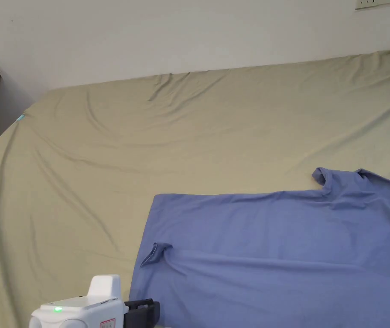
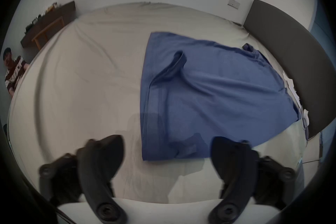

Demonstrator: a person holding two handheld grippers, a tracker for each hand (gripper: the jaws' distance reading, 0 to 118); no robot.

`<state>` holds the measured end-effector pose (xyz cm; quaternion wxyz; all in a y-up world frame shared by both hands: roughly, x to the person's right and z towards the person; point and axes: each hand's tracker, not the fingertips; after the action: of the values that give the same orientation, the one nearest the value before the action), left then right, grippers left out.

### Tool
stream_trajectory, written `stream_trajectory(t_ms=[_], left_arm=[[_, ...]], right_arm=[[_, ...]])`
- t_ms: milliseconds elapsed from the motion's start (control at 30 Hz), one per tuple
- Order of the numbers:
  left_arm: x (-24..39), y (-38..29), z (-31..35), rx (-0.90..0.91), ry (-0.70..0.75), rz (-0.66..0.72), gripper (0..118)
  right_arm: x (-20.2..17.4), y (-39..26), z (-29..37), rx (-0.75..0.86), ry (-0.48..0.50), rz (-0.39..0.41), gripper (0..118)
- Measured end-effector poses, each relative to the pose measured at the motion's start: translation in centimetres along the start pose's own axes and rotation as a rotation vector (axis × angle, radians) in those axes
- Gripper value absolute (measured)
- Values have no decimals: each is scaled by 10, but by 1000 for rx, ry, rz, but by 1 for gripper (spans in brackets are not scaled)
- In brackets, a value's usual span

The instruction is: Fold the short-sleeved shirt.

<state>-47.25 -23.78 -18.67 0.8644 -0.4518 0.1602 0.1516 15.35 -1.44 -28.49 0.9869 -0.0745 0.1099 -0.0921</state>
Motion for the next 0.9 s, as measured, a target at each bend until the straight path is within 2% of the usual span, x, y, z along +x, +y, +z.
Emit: stream_trajectory(t_ms=[33,67,133,167,200,267,300,367,567,633,667,700,733,800,833,867,900], left_arm=[[2,-1,-8,-35,48,-31,91],[2,-1,-13,-48,53,-59,91],[4,-4,-20,-75,47,-47,78],[4,-3,-16,-61,54,-39,76],[2,1,-10,-51,37,-27,64],[4,1,3,-3,-1,-31,23],[9,0,6,4,-13,-58,12],[16,0,7,-22,41,-128,7],[13,7,26,44,-15,-10,4],[11,9,36,65,-41,21,4],[12,11,41,84,-43,27,4],[14,12,48,119,-51,37,4],[16,13,55,139,-65,43,4],[24,16,69,175,-81,36,4],[28,17,75,185,-85,33,4],[31,19,80,195,-91,28,4],[33,20,85,205,-91,23,4]], right_arm=[[0,0,-2,-8,1,-3,0],[0,-1,-2,-14,-1,-3,0],[0,-4,-2,-28,-5,-1,0],[1,-4,-4,-37,-7,-1,0],[2,-6,-5,-50,-8,-2,0],[3,-13,-8,-86,1,-8,0],[3,-17,-11,-108,10,-8,0],[1,-27,-14,-140,13,-8,0],[0,-40,-18,-163,22,-29,0],[2,-44,-29,-183,18,-4,0],[3,-51,-39,-226,5,45,1],[7,-60,-56,-325,24,108,11],[12,-76,-76,-451,87,138,42],[19,-118,-109,-664,123,140,118],[27,-146,-129,-788,149,130,118],[33,-170,-139,-837,196,96,118],[37,-187,-146,-870,146,137,113]])
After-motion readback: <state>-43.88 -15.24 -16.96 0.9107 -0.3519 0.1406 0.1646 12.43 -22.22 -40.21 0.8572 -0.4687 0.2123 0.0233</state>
